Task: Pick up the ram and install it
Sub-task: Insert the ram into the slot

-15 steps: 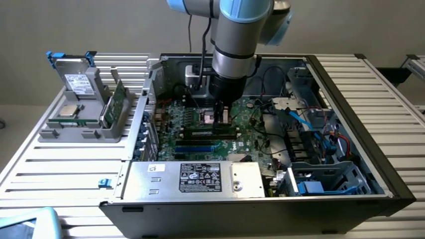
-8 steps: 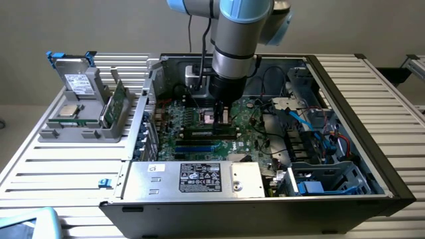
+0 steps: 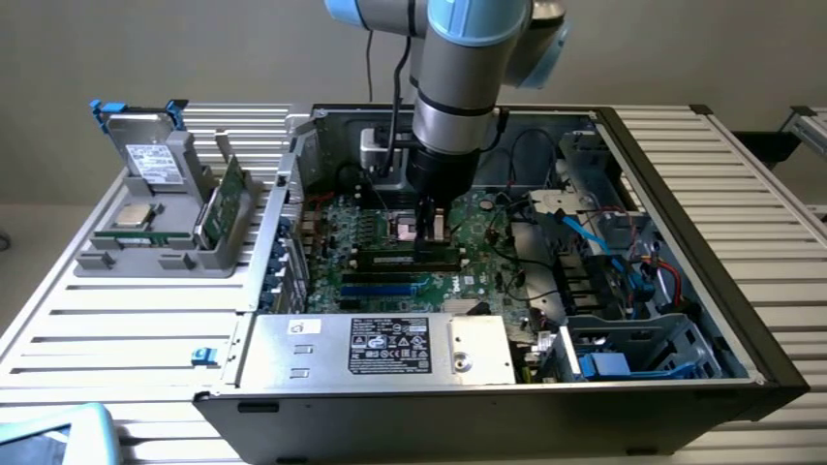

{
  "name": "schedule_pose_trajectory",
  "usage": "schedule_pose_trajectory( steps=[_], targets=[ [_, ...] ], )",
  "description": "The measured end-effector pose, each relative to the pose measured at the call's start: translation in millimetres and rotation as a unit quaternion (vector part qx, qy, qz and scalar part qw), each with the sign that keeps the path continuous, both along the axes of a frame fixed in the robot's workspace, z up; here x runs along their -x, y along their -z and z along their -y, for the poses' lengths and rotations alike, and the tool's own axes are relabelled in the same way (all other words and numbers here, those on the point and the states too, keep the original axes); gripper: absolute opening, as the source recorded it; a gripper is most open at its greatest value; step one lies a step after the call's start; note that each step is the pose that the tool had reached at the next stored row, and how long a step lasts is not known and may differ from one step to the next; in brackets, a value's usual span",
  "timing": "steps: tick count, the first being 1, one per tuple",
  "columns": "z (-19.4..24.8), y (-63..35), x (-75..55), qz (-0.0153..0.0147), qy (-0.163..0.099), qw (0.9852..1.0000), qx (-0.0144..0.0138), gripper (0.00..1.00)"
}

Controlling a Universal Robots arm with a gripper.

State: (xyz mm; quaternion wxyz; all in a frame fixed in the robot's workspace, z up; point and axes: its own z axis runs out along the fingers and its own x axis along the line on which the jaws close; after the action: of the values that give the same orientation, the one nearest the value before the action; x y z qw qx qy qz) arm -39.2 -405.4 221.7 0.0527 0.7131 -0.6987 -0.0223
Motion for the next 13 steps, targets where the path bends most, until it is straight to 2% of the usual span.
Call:
schedule_pose_trajectory(
  steps=[4,5,6,13],
  targets=[
    [0.0,0.0,0.0,0.0,0.0,1.0,0.0,0.17],
    [0.0,-0.3,-0.1,0.0,0.0,1.0,-0.0001,0.24],
    [0.0,-1.5,-0.5,0.0001,0.0,1.0,-0.0001,0.24],
    [0.0,-25.3,-12.5,0.0,0.0,1.0,0.0,0.24]
  ],
)
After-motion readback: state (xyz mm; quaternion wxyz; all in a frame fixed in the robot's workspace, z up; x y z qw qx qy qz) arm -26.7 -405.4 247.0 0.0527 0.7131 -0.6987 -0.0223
